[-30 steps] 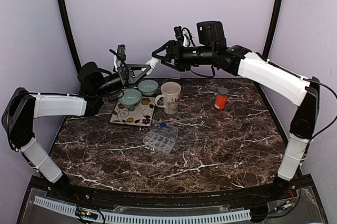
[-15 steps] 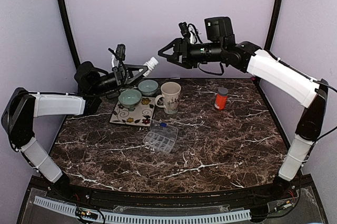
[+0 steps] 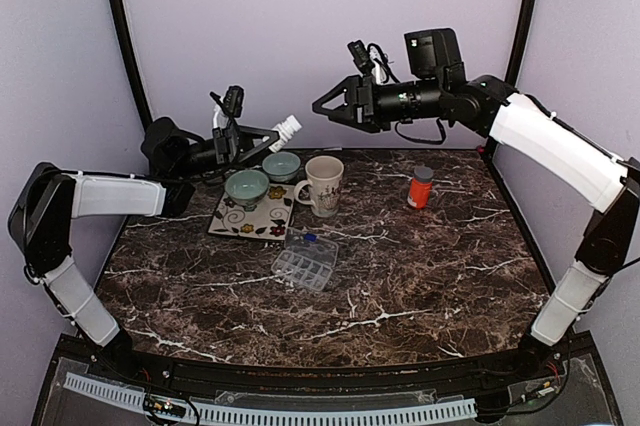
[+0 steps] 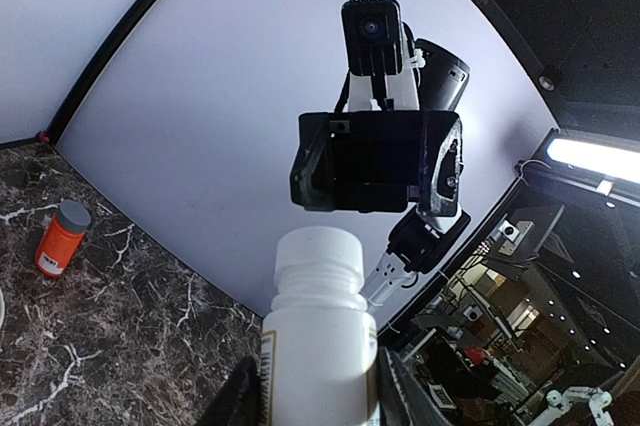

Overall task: Sort the pills into containers
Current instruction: Screw the lid of the pill bottle onto the pill bottle.

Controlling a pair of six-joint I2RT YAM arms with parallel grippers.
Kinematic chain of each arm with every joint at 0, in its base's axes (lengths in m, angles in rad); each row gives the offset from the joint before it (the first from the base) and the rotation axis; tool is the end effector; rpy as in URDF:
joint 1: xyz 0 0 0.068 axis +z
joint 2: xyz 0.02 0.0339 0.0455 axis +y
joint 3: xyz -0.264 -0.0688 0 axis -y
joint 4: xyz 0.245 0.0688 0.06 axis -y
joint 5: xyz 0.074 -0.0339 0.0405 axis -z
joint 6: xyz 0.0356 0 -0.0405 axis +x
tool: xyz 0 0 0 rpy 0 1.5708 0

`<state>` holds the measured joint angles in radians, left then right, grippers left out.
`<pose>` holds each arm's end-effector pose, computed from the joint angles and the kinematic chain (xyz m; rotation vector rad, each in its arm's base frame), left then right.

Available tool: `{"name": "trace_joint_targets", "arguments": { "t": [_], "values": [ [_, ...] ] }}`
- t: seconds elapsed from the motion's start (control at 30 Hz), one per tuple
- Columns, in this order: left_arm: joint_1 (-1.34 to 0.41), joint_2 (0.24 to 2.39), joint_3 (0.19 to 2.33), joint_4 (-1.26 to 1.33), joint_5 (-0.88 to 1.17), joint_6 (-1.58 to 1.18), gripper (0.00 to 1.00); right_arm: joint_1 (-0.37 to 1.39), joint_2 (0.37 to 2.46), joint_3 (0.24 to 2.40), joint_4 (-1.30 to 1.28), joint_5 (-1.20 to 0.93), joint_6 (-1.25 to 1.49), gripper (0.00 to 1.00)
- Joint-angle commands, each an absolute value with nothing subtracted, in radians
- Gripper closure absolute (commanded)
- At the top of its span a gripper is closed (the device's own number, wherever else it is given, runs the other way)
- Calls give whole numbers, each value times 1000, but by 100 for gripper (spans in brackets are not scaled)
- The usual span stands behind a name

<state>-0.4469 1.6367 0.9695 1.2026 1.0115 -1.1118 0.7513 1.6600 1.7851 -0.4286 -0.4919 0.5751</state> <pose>0.2998 -0.1771 0.3198 0.6577 1.4009 -1.8064 0.2660 0.2715 0.4351 -0.5550 2.0015 1.3280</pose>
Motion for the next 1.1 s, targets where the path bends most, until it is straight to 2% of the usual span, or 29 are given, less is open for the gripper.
{"name": "trace_joint_targets", "arguments": {
  "t": [0.0, 0.27, 1.07],
  "values": [
    [-438, 1647, 1004, 1305, 1088, -1183, 81, 745, 1637, 1773, -427, -533, 556, 40],
    [-436, 1691, 1034, 1387, 1146, -1269, 81, 751, 1659, 1796, -461, -558, 545, 40],
    [-436, 1739, 1074, 1416, 1217, -1324, 81, 790, 1750, 1895, -520, -603, 531, 40]
  ]
}}
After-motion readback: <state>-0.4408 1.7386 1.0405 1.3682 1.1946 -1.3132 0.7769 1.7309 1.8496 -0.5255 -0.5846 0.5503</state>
